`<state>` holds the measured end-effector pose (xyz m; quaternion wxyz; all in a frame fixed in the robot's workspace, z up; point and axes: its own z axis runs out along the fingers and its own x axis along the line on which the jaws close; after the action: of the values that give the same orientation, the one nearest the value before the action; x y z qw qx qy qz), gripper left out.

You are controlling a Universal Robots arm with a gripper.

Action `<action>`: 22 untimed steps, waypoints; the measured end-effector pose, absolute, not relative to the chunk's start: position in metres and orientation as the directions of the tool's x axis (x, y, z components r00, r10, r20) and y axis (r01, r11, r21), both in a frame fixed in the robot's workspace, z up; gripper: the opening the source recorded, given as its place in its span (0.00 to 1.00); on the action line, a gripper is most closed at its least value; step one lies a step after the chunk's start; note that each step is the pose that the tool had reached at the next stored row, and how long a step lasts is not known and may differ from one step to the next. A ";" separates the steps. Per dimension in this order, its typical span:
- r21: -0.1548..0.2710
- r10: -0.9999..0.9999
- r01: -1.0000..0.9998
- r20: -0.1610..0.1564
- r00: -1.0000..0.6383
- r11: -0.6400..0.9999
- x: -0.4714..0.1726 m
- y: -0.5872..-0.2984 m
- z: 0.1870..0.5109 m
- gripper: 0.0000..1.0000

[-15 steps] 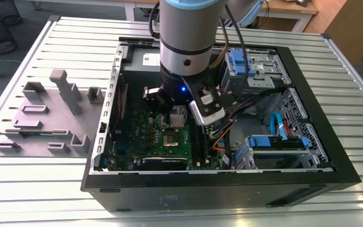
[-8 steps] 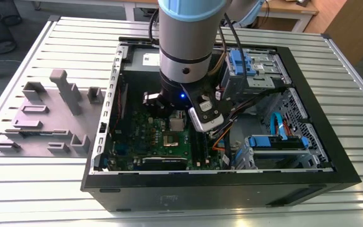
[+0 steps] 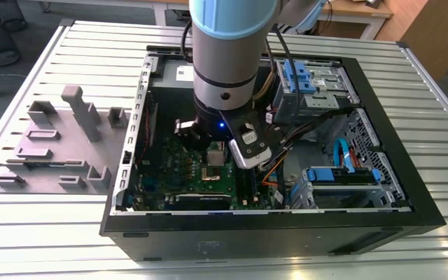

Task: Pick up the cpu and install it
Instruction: 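Place the cpu into insertion slot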

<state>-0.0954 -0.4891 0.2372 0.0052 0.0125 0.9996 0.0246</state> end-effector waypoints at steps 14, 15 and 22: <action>0.050 0.025 0.025 -0.010 -1.000 0.998 -0.096 -0.489 0.233 0.47; 0.049 0.025 0.025 -0.010 -1.000 0.998 -0.096 -0.489 0.232 0.47; 0.049 0.025 0.025 -0.010 -1.000 0.998 -0.097 -0.489 0.224 0.47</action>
<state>-0.0970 -0.4892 0.2236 0.0052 0.0125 0.9996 0.0246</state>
